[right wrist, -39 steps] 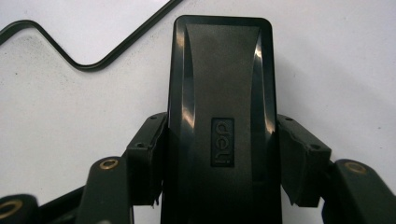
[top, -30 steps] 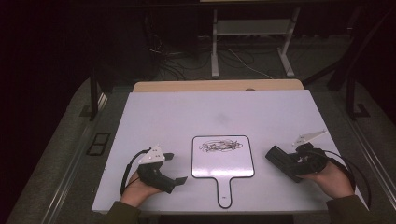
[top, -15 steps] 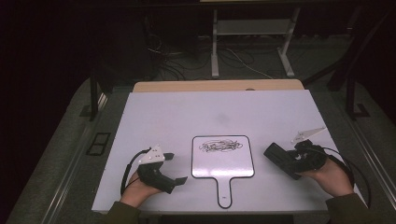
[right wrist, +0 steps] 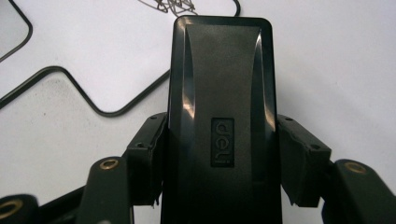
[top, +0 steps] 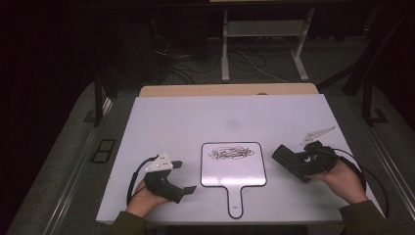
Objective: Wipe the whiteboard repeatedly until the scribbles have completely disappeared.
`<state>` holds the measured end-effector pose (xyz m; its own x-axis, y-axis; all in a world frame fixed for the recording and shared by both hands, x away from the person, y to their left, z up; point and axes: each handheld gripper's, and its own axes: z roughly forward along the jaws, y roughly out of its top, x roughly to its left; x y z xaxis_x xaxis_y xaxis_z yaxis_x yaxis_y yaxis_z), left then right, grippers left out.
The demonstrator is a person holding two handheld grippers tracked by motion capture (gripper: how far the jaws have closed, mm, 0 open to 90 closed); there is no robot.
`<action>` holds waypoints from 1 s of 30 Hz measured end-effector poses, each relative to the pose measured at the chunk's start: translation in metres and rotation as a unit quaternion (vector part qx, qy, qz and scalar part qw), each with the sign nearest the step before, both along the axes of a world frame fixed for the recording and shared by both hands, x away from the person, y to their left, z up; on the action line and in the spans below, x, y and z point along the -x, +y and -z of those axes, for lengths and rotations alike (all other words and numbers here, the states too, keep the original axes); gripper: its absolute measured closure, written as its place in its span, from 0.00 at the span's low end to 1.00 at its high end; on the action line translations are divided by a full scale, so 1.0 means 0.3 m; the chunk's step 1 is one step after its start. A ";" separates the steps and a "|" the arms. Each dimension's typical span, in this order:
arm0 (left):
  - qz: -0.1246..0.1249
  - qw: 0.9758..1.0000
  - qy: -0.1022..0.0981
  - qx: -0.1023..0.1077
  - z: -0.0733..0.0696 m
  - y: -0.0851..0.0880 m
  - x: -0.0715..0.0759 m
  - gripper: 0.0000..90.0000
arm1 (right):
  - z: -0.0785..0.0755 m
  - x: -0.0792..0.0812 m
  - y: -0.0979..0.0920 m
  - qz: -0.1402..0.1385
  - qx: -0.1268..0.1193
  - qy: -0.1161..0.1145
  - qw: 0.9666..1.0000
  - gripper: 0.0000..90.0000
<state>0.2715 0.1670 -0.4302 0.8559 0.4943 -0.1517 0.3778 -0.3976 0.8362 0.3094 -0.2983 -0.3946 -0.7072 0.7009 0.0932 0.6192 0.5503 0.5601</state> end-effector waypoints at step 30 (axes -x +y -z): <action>-0.001 1.000 -0.002 0.003 -0.003 -0.008 0.002 0.00 | -0.028 -0.145 0.182 -0.034 0.004 0.001 0.999 0.43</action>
<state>0.2709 0.1647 -0.4293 0.8554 0.4956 -0.1506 0.3749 -0.3917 0.8402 0.3530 -0.2437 -0.3862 -0.7525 0.6525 0.0898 0.5821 0.5950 0.5542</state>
